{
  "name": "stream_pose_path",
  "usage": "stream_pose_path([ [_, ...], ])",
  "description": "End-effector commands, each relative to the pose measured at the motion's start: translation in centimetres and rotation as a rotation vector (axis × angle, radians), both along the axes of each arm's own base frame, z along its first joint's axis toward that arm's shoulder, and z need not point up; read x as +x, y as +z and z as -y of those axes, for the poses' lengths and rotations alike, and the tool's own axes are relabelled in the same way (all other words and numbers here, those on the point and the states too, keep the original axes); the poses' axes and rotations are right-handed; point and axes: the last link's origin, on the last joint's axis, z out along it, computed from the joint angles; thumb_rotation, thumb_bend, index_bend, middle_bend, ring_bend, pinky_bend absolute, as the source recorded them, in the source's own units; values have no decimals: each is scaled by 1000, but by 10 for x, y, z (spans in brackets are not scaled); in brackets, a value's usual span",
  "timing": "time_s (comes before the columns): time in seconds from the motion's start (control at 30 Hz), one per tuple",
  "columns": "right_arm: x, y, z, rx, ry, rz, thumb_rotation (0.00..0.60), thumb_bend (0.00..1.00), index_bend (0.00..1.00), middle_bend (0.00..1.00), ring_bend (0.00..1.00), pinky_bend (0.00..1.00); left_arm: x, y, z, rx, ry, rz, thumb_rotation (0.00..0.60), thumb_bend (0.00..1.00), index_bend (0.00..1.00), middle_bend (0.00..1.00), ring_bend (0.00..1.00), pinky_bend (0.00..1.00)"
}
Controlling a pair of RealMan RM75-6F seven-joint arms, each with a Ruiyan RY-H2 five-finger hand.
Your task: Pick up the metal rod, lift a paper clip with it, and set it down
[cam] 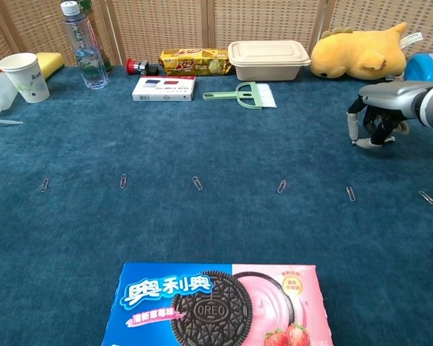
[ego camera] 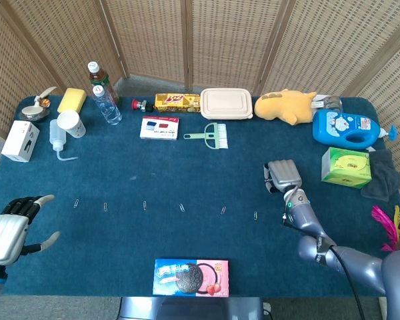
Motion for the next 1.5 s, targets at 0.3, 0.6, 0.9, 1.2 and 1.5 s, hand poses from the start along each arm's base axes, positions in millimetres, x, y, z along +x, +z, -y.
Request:
stream_pose_path([
  [0.3,-2,-3,1,-7,-3,-2,593,405,486,802,824,736,-1,1,1,2,2,-1,440,390,177,249,208,186],
  [0.6,-5,-4,2,-7,-9,-9,594,405,489,802,823,736,-1,0,0,1,1,-1,442,391,169,249,208,186],
  [0.9,-5,-7,3,-2,-15,-10,600,405,501,802,822,736,-1,0,0,1,3,-1,442,390,166,248,208,186],
  [1.2,-5,-9,6,-2,-28,-6,600,406,565,818,827,736,-2,1,1,5,5,-2,437,390,166,248,208,187],
  [1.5,-2,-2,6,-18,-38,7,600,405,611,831,835,736,-1,0,0,5,-3,3,438,390,161,248,208,186],
])
